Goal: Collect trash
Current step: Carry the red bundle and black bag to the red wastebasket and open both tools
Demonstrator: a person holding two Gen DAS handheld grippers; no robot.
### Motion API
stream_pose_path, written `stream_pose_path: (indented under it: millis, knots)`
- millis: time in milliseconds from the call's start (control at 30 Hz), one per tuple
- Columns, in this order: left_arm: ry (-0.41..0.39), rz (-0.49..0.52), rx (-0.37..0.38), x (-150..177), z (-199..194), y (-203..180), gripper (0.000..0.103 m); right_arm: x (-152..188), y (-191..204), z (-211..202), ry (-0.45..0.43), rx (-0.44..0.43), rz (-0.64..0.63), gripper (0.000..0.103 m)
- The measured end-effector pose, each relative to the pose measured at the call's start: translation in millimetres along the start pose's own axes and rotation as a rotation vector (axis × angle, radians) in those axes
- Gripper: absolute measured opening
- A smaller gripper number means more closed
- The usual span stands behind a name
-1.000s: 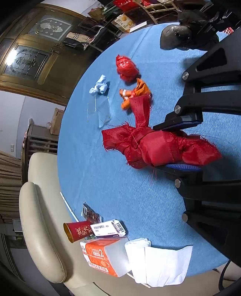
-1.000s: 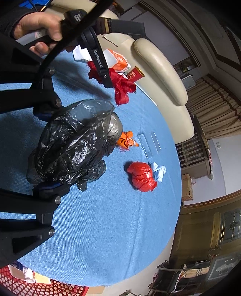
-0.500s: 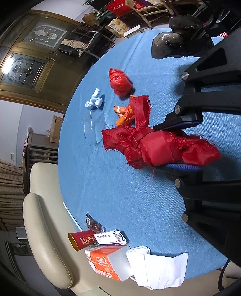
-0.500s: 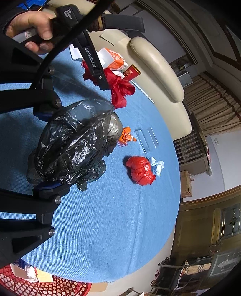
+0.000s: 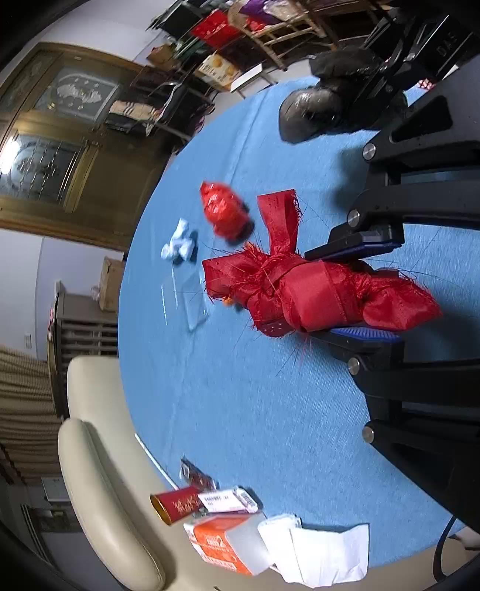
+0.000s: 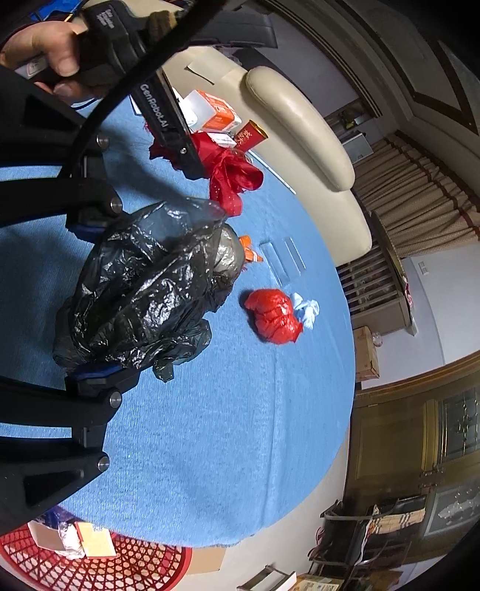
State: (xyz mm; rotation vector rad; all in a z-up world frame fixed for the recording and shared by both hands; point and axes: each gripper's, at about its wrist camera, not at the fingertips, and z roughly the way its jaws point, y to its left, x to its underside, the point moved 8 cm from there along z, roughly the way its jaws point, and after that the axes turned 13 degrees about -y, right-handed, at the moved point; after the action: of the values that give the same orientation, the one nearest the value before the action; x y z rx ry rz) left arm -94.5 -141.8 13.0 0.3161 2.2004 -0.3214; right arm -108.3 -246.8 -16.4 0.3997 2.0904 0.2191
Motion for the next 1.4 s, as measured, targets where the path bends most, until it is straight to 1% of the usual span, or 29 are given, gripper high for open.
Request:
stream_pose_path:
  millis: [567, 1067, 1400]
  knots:
    - [0.010, 0.115, 0.109, 15.8, -13.9, -69.6, 0.033, -0.5, -49.6, -29.1, -0.041, 0.089, 0.070, 0.053]
    - [0.015, 0.169, 0.185, 18.9, -15.6, -115.2, 0.033, -2.6, -99.7, -62.0, -0.077, 0.190, 0.119, 0.053]
    - [0.023, 0.231, 0.236, 25.2, -20.1, -150.4, 0.033, 2.3, -135.8, -84.0, -0.093, 0.255, 0.156, 0.053]
